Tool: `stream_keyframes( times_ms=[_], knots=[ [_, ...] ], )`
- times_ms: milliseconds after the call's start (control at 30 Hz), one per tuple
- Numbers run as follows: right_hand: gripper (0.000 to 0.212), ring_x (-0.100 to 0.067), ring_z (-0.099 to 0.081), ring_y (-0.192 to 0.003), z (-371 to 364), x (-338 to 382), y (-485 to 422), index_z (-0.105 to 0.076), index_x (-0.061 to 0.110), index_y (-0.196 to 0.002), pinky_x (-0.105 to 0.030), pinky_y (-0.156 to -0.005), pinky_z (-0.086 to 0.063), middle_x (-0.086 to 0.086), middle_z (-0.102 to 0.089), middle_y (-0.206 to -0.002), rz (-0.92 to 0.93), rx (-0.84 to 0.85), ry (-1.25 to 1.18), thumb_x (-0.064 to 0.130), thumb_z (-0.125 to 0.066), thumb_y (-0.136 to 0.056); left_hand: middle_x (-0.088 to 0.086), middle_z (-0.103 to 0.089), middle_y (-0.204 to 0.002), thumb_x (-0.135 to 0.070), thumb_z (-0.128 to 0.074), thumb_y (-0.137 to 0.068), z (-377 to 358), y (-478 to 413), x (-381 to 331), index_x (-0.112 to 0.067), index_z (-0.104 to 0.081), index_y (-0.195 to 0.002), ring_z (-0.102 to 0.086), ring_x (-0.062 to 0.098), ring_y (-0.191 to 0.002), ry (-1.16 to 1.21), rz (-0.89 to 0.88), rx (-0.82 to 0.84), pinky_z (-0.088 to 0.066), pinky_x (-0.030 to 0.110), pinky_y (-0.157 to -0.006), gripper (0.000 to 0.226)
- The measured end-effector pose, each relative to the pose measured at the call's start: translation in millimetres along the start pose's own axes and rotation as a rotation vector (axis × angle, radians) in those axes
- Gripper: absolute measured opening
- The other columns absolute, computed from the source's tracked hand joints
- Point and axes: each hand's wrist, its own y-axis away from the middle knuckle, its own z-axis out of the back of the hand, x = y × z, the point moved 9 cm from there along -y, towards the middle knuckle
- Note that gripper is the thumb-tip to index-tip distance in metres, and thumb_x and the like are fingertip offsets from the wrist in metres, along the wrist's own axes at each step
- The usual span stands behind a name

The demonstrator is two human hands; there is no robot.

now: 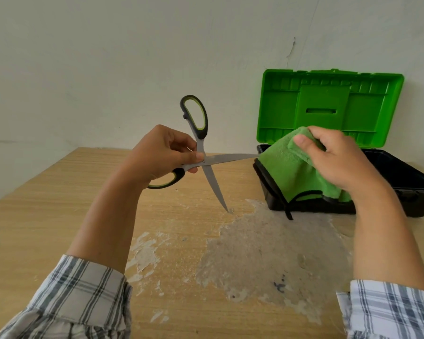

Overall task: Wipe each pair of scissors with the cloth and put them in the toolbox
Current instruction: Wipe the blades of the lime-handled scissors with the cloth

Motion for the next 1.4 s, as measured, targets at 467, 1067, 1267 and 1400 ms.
stream_keyframes(
  times_ms=[467,1067,1267,1400],
  knots=[
    [0.027,-0.004,-0.052,-0.058,-72.4,77.7,-1.5,-0.061,0.027,-0.101,-0.026,-0.057,-0.029,0.01,-0.06,-0.071,0.293,0.238,0.133,0.048,-0.043,-0.101,-0.002,-0.072,-0.059,-0.022,-0.08,-0.079,-25.4,-1.7,-12.1,-0.013,-0.072,-0.077,-0.065,0.001,-0.055,-0.055,-0.061,0.01,-0.045,0.017,-0.061,0.013],
    [0.013,-0.019,-0.047,-0.087,-88.0,81.4,1.0,-0.042,0.024,-0.108,-0.045,-0.093,-0.036,0.015,-0.042,-0.079,0.312,0.297,0.357,0.037,-0.038,-0.106,0.001,-0.073,-0.062,-0.017,-0.081,-0.077,-25.1,-1.7,-18.8,-0.011,-0.07,-0.075,-0.073,0.009,-0.062,-0.092,-0.1,-0.071,-0.059,0.028,-0.071,0.013],
    [0.022,-0.02,-0.051,-0.078,-80.0,83.5,-1.6,-0.055,0.024,-0.103,-0.043,-0.094,-0.037,0.008,-0.058,-0.077,0.287,0.118,0.315,0.043,-0.046,-0.099,0.004,-0.074,-0.066,-0.014,-0.079,-0.08,-25.4,-1.1,-17.7,-0.008,-0.07,-0.079,-0.074,0.013,-0.065,-0.057,-0.092,-0.036,-0.058,0.032,-0.072,0.01],
    [0.018,-0.018,-0.056,-0.079,-75.8,74.0,-3.3,-0.061,0.028,-0.098,-0.044,-0.099,-0.038,0.012,-0.061,-0.074,0.248,0.137,0.232,0.044,-0.052,-0.096,0.005,-0.075,-0.068,-0.016,-0.079,-0.081,-30.9,-1.8,-16.1,-0.01,-0.071,-0.08,-0.075,0.017,-0.069,-0.05,-0.089,-0.011,-0.058,0.047,-0.082,0.01]
  ],
)
